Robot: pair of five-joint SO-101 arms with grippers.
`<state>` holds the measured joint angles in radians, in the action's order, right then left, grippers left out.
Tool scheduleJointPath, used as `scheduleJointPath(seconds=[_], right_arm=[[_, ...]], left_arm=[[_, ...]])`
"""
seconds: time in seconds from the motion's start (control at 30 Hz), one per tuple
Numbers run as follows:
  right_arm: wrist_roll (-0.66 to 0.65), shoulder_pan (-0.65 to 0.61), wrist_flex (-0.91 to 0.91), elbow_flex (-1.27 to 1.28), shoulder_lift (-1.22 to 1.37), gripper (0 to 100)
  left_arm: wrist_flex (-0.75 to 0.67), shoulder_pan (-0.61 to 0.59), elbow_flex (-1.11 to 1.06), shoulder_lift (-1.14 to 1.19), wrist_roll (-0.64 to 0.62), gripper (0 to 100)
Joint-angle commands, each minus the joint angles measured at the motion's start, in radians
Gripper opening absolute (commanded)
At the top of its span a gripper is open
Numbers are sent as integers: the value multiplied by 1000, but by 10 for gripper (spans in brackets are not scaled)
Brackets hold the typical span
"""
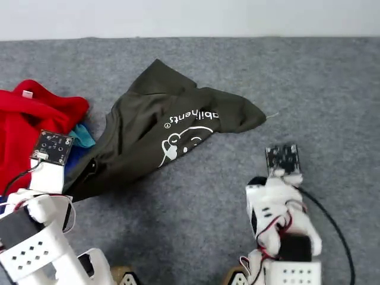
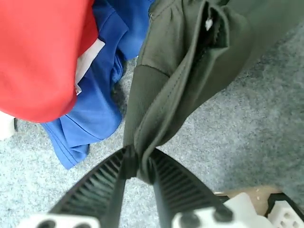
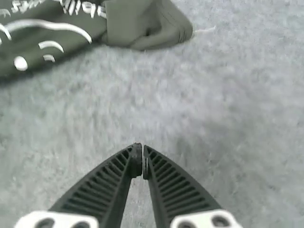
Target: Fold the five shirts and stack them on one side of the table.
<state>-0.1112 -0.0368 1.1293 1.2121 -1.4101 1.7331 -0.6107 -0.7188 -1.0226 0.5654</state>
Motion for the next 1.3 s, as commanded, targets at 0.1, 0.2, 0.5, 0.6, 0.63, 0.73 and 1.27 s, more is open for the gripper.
scheduleJointPath(seconds=[0.1, 0.2, 0.5, 0.6, 0.63, 0.73, 1.27], right_arm=[[-17, -35, -44, -456, 595, 8], [-17, -76, -44, -611, 809, 8], [-18, -251, -44, -1028, 1320, 8], [-18, -283, -53, -1203, 1491, 8], [-18, -289, -64, -1264, 1544, 8], [-18, -305, -84, -1447, 1705, 8], [-18, -394, -21, -2093, 2348, 8]], left_arm=[[18, -5, 5, -15, -6, 13], [17, -5, 5, -15, -6, 13], [9, -5, 5, -15, -6, 13], [9, -3, 5, -15, -6, 13], [11, -3, 5, -15, -6, 13], [11, -3, 5, -15, -6, 13], [12, -6, 7, -15, -8, 13]])
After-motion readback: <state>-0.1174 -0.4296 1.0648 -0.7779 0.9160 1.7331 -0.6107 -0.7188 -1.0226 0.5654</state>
